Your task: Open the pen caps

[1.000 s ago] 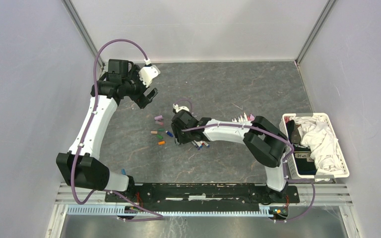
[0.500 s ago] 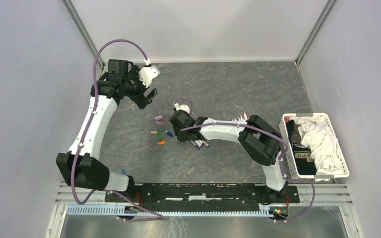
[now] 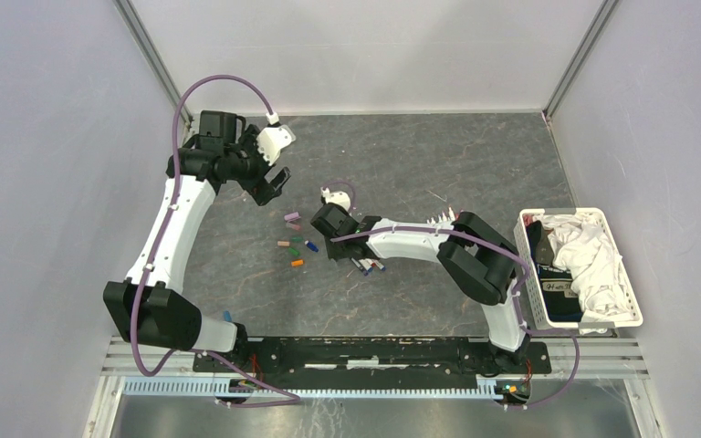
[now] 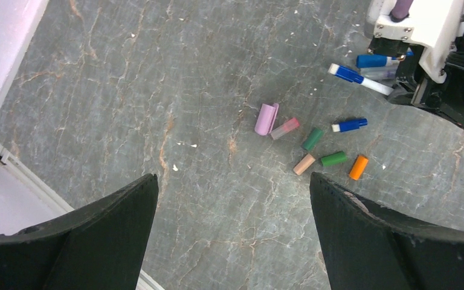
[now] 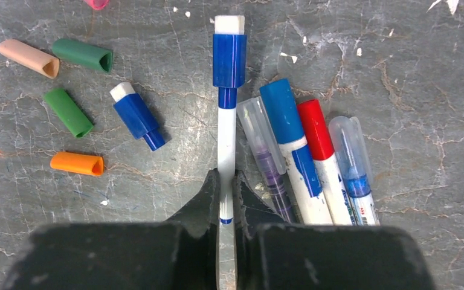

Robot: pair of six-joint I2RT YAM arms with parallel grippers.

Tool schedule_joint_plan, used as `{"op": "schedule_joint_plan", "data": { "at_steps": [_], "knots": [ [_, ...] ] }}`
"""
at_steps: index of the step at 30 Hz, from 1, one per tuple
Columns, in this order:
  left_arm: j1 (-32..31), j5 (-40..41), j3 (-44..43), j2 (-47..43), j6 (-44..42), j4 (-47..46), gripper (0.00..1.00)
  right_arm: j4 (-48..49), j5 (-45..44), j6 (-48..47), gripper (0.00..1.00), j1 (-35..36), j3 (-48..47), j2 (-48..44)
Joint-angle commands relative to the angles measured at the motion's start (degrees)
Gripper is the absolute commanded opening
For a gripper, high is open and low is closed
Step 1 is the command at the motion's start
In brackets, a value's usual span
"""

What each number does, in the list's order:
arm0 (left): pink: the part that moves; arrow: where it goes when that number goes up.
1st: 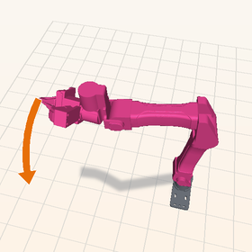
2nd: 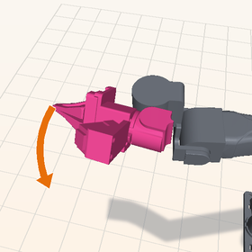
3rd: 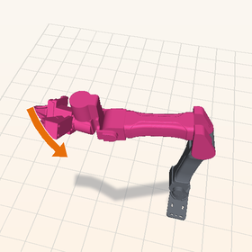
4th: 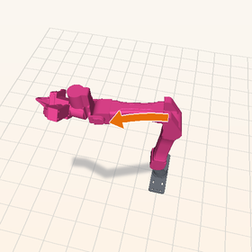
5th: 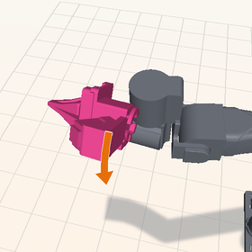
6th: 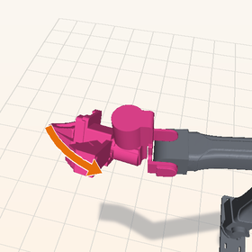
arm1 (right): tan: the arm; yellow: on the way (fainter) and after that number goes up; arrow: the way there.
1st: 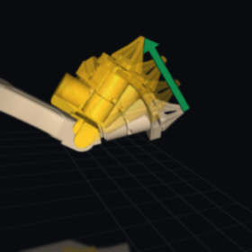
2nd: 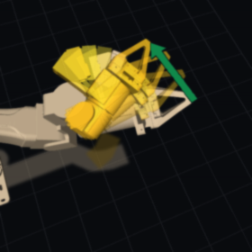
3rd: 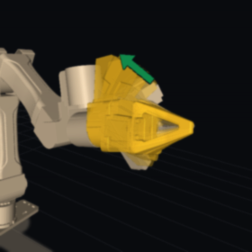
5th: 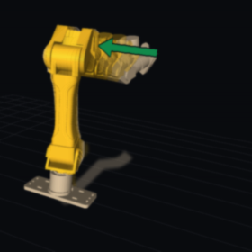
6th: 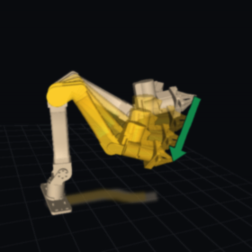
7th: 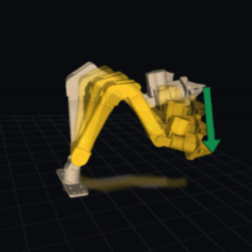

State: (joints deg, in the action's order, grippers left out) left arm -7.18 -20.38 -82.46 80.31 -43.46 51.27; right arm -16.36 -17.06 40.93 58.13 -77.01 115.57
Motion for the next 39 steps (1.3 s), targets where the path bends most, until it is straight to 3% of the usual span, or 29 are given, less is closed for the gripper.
{"op": "schedule_joint_plan", "data": {
  "at_steps": [1,5,9,12,18,23,33,36,39],
  "knots": [
    [0.32,-4.19,-1.77,0.37,-2.97,2.15,1.0,2.51,-2.93,0.01,0.03,0.46,0.17,-4.4],
    [0.32,-7.08,-1.08,0.08,-5.6,4.05,1.0,4.76,-1.94,-3.59,0.0,0.42,0.41,-8.79],
    [0.32,-13.36,1.38,-1.76,-14.29,8.87,1.0,3.7,4.37,-9.11,0.0,-0.21,-2.72,-11.82],
    [0.32,-19.05,4.63,-5.03,-23.3,11.04,1.0,5.05,16.18,-11.17,0.0,-2.58,-1.95,-14.48],
    [0.15,-27.51,7.32,-8.15,-40.62,19.79,1.0,10.94,49.68,-11.84,0.0,-9.13,1.31,-16.14],
    [-0.61,-27.05,8.09,-7.99,-51.14,24.0,0.99,1.05,68.02,-20.41,0.0,-10.63,-5.88,-10.95],
    [-6.13,-19.09,11.5,-8.4,-55.98,23.27,0.91,2.35,75.22,-21.76,0.0,-10.4,-4.59,-10.21],
    [-8.16,-17.52,11.9,-7.75,-55.31,23.27,0.83,2.06,75.33,-21.68,0.0,-10.46,-5.14,-10.0],
    [-10.37,-15.72,12.05,-7.33,-54.04,22.85,0.63,0.87,75.26,-22.1,0.0,-10.57,-5.8,-9.76]
  ]
}}
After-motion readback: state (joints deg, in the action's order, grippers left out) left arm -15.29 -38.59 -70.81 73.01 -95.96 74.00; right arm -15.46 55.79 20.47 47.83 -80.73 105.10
